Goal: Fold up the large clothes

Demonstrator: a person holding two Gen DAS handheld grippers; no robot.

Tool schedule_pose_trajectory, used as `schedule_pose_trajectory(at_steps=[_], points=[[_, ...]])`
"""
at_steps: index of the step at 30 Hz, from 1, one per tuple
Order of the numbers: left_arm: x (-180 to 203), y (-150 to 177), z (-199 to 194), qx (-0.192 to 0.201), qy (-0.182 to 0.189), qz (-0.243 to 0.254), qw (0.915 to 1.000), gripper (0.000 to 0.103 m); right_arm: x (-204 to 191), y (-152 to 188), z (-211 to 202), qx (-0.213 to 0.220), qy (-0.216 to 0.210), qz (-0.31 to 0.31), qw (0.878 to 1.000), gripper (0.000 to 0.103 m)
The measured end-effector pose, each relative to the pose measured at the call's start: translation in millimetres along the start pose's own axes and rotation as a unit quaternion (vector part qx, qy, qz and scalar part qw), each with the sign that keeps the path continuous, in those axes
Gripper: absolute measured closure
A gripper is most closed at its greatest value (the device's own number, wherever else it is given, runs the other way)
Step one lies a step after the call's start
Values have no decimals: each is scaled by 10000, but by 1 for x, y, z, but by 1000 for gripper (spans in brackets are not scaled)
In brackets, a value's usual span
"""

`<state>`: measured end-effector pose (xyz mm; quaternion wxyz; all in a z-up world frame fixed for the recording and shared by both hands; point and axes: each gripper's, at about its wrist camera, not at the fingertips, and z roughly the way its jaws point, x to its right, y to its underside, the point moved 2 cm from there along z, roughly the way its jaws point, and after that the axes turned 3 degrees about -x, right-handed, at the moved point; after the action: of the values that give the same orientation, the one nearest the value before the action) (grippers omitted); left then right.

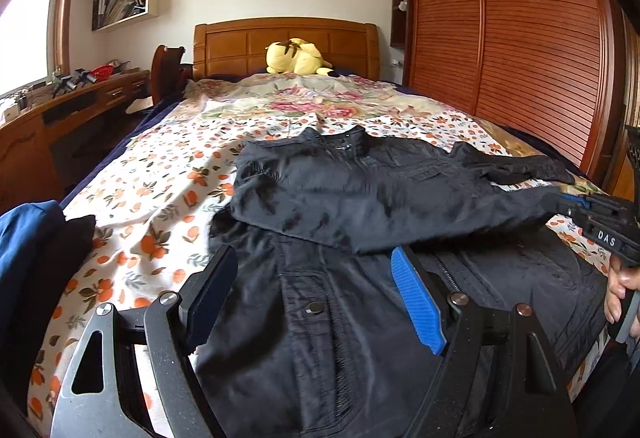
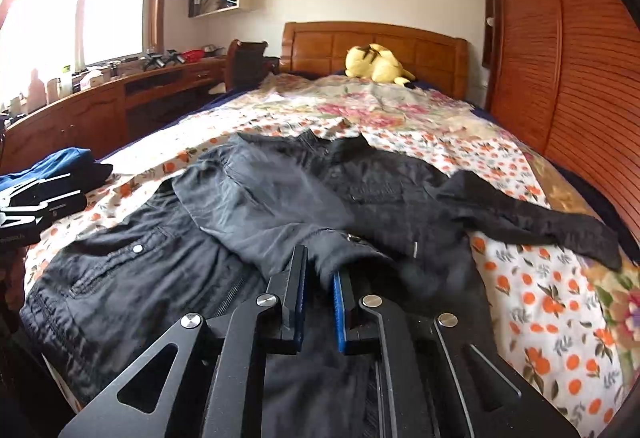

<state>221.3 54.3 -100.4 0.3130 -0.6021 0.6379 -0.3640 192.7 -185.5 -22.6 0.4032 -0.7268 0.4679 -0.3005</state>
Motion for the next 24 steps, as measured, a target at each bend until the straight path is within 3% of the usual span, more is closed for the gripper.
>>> schedule_pose_trajectory(at_steps=[5,9,12,14,24], points=[[14,1,7,-66,41,76,9999,23,-1,3,3,-297,-194,18,9994,92],[24,2,10,-98,64,139,9998,23,7,-3,-11,-282,-148,34,9995,91],[30,2,13,-124,73,182,9997,23,13,-6,-13,-236,-102,150,9996,76],[33,2,15,-140,89,197,9997,23,19,-3,1,-355,-157,233,9990,56],[46,4,20,-191,100,305,9993,23,30,10,50,-1139,-255,520,9918,55]])
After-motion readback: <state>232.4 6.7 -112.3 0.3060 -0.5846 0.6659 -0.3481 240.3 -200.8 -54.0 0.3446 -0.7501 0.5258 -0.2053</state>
